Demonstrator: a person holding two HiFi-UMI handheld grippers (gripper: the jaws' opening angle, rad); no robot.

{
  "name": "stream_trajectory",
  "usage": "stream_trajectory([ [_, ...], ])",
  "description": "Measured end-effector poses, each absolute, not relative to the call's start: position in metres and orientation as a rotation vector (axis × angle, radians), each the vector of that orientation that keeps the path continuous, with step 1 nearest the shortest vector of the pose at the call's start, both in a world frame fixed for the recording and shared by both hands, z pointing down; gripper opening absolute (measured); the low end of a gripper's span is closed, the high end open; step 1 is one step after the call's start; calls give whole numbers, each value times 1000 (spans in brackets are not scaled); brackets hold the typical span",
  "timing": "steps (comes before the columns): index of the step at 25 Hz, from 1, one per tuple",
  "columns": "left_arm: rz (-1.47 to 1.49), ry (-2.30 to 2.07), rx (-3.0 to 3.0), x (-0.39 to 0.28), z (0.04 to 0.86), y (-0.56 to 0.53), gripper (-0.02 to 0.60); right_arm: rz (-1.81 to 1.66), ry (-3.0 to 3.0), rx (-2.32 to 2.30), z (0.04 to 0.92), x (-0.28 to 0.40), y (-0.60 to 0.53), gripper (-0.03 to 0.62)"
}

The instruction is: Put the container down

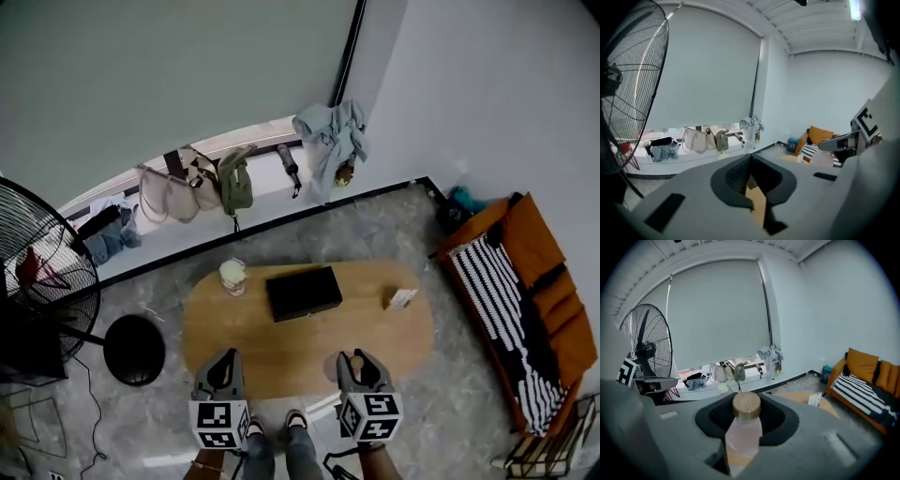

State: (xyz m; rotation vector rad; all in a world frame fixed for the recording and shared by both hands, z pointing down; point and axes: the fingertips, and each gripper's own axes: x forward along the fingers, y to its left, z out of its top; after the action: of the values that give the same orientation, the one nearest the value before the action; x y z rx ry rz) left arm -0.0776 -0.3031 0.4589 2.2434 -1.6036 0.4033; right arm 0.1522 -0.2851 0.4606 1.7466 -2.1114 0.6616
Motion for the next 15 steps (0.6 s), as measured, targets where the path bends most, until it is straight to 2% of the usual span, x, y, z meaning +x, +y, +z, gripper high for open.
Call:
stream_trajectory([
  [15, 476, -1579, 2128, -77, 599, -312, -3, 814, -2007, 1684, 612, 162, -280, 133],
])
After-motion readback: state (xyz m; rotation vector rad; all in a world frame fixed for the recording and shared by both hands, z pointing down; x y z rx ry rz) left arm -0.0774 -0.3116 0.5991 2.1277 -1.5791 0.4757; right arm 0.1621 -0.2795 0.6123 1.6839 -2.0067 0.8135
